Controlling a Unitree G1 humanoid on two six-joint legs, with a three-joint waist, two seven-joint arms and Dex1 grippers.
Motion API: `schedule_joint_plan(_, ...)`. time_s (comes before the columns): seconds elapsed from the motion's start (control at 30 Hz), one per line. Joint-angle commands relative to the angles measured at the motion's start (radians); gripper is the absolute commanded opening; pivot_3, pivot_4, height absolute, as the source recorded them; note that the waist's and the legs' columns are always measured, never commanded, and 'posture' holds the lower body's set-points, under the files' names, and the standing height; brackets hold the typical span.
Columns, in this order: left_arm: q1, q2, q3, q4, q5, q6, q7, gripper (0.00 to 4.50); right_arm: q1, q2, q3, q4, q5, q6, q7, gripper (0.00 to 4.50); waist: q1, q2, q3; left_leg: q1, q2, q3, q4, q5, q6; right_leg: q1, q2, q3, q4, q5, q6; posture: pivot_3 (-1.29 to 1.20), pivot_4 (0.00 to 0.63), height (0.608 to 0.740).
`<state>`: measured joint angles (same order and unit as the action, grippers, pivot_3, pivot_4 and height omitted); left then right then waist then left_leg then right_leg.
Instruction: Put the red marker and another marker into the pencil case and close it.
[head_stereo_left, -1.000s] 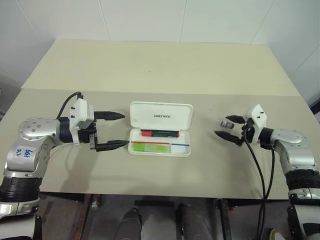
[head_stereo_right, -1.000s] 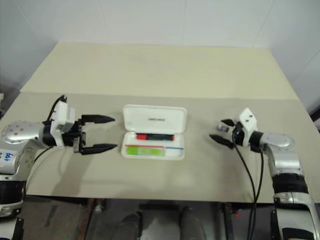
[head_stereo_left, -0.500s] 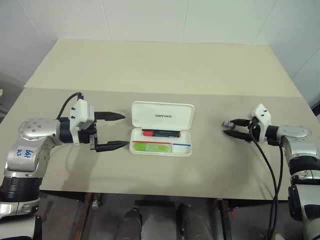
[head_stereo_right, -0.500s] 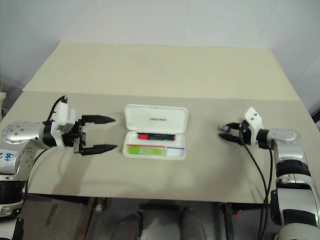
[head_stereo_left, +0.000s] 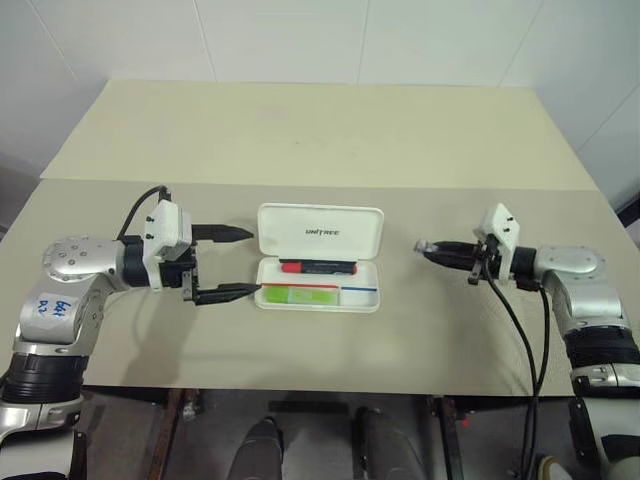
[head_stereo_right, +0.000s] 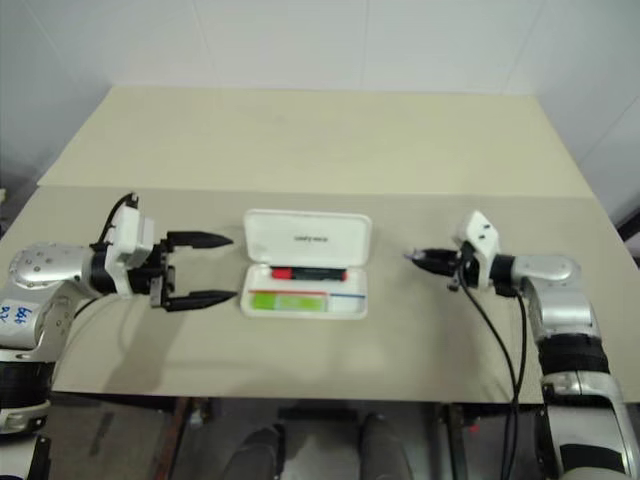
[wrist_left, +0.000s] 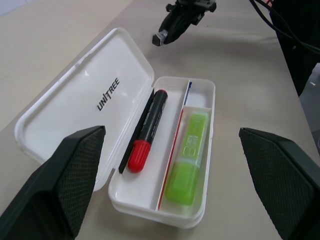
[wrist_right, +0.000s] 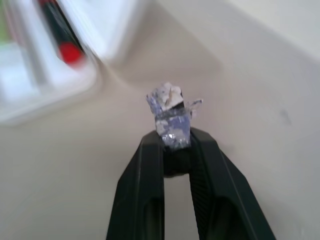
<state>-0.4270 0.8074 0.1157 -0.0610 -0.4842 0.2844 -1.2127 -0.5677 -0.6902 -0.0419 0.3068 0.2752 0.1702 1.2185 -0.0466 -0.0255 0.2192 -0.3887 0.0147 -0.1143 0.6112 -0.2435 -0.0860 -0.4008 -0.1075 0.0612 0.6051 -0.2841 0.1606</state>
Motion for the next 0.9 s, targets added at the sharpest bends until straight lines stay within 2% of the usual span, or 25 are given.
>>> schedule_joint_plan(0.03,-0.004,0.014,0.018,-0.001,-0.001,-0.013,-0.004,4.50,0.050,0.011,0.042,-0.292,0.103,0.139,0.017,0.34,0.000,0.000,0.000,0.000,0.000,0.000,0.000,0.000,0.000,0.000,0.000,0.000,0.000,0.000,0.000,0.00,0.150,0.740)
schedule_joint_plan(0.2,0.000,0.012,0.017,-0.008,-0.003,-0.006,0.000,4.50,0.088,0.038,0.129,-0.421,0.112,0.195,0.012,0.34,0.006,0.000,0.000,0.000,0.000,0.000,0.000,0.000,0.000,0.000,0.000,0.000,0.000,0.000,0.000,0.00,0.150,0.740)
schedule_joint_plan(0.4,-0.005,0.008,0.014,-0.007,-0.003,-0.006,0.001,4.50,0.054,0.077,0.251,-0.298,-0.004,0.076,0.018,0.34,0.015,-0.001,0.000,0.000,0.000,0.000,0.001,0.000,0.000,0.000,0.000,0.000,0.000,0.000,0.000,0.00,0.150,0.740)
schedule_joint_plan(0.57,-0.002,0.007,0.016,-0.013,-0.004,-0.004,0.007,4.50,0.008,0.100,0.266,-0.191,-0.037,0.029,0.032,0.34,0.015,0.000,0.000,-0.001,0.000,0.000,0.000,0.000,0.000,0.000,0.000,0.000,0.000,0.000,0.000,0.00,0.150,0.740)
schedule_joint_plan(0.9,0.017,0.015,0.029,-0.029,-0.009,0.002,0.018,4.50,0.002,0.085,0.241,-0.181,-0.018,0.020,0.083,0.34,0.015,0.000,0.000,0.000,0.000,0.000,0.000,0.000,0.000,-0.001,0.000,0.000,0.000,0.000,-0.001,0.00,0.150,0.740)
